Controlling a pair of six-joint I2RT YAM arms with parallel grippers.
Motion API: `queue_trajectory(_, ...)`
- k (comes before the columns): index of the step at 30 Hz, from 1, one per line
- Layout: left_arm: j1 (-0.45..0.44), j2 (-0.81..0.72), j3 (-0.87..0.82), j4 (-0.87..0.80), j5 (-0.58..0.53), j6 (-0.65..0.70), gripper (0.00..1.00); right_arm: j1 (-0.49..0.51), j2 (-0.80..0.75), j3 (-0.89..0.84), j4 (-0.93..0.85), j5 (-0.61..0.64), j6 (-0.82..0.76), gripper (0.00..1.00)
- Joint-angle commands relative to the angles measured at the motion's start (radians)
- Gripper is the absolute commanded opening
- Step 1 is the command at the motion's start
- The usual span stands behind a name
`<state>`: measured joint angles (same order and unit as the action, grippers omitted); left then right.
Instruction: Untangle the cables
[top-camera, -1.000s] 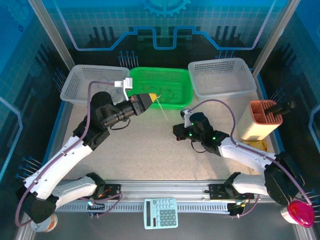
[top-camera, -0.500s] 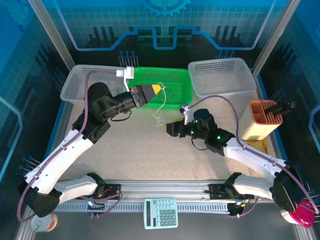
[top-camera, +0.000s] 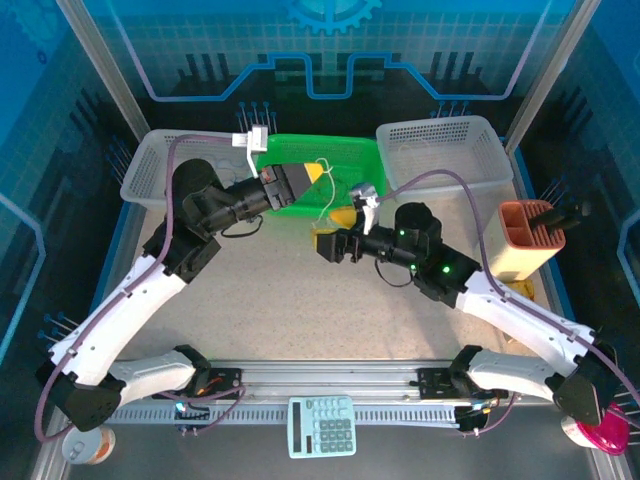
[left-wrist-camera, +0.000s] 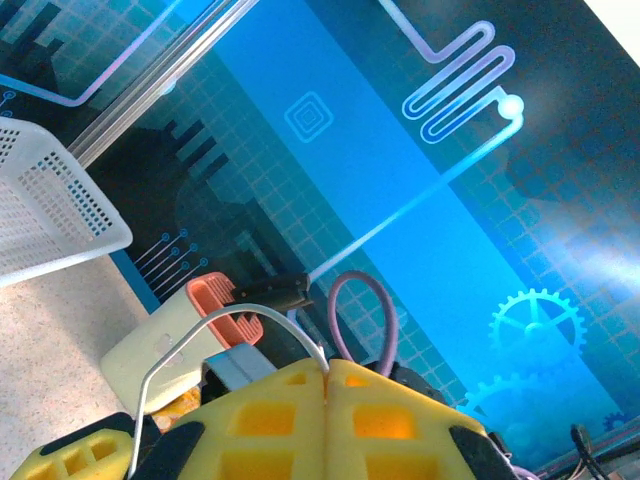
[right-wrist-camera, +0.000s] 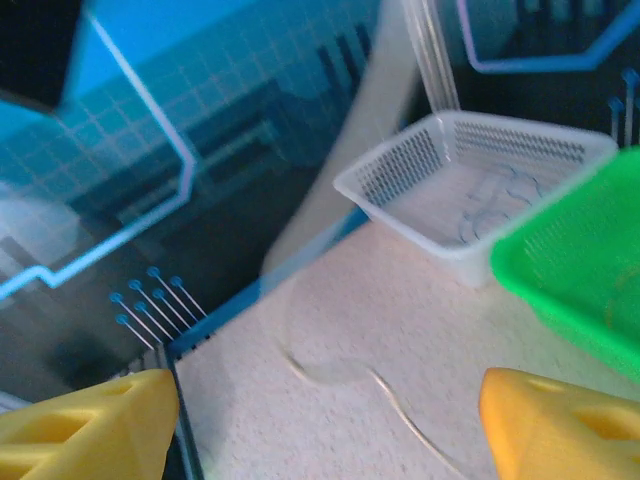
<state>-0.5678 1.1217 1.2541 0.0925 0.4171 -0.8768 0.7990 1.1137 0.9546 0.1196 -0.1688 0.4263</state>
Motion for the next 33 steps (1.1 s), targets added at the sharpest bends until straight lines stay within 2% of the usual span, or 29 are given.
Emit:
queue_trajectory(1,-0.005,0.013,0.036,0.033,0.015,-0.034,0.0,0.028,0.062,0.075,0.058,0.019,-0.041,0.8)
queue_trajectory(4,-0.007,0.024,0.048,0.059,0.013,-0.056,0.0,0.03,0.128,0.095,0.096,0.077,-0.042,0.79)
queue_trajectory(6,-0.007,0.031,0.064,0.083,0.011,-0.077,0.0,0.028,0.172,0.08,0.132,0.133,-0.045,0.73)
queue_trajectory(7,-0.007,0.036,0.074,0.091,0.011,-0.084,0.0,0.023,0.188,0.069,0.144,0.149,-0.04,0.67)
queue_trajectory(9,-0.008,0.045,0.102,0.103,0.012,-0.097,0.0,0.015,0.22,0.034,0.198,0.185,-0.023,0.44)
queue_trajectory(11,-0.008,0.052,0.133,0.106,0.01,-0.103,0.0,0.003,0.24,-0.014,0.243,0.194,0.002,0.28)
queue_trajectory(12,-0.009,0.055,0.149,0.105,0.007,-0.104,0.0,0.0,0.247,-0.039,0.258,0.201,0.01,0.24)
queue_trajectory(17,-0.007,0.067,0.234,0.095,-0.003,-0.095,0.0,-0.007,0.276,-0.159,0.315,0.222,0.052,0.21)
queue_trajectory(23,-0.006,0.077,0.302,0.085,-0.009,-0.09,0.0,-0.007,0.306,-0.248,0.36,0.233,0.092,0.06)
queue_trajectory(25,-0.006,0.078,0.313,0.072,-0.011,-0.08,0.0,-0.008,0.302,-0.272,0.374,0.233,0.105,0.07)
queue_trajectory(26,-0.007,0.077,0.312,0.071,-0.012,-0.078,0.0,-0.008,0.29,-0.283,0.375,0.231,0.109,0.11)
queue_trajectory(28,-0.006,0.074,0.307,0.065,-0.015,-0.073,0.0,-0.009,0.251,-0.297,0.354,0.228,0.103,0.23)
queue_trajectory(31,-0.007,0.071,0.286,0.069,-0.014,-0.074,0.0,-0.015,0.145,-0.324,0.302,0.253,0.087,0.48)
queue_trajectory(33,-0.008,0.07,0.267,0.08,-0.014,-0.08,0.0,-0.024,0.05,-0.332,0.256,0.267,0.072,0.59)
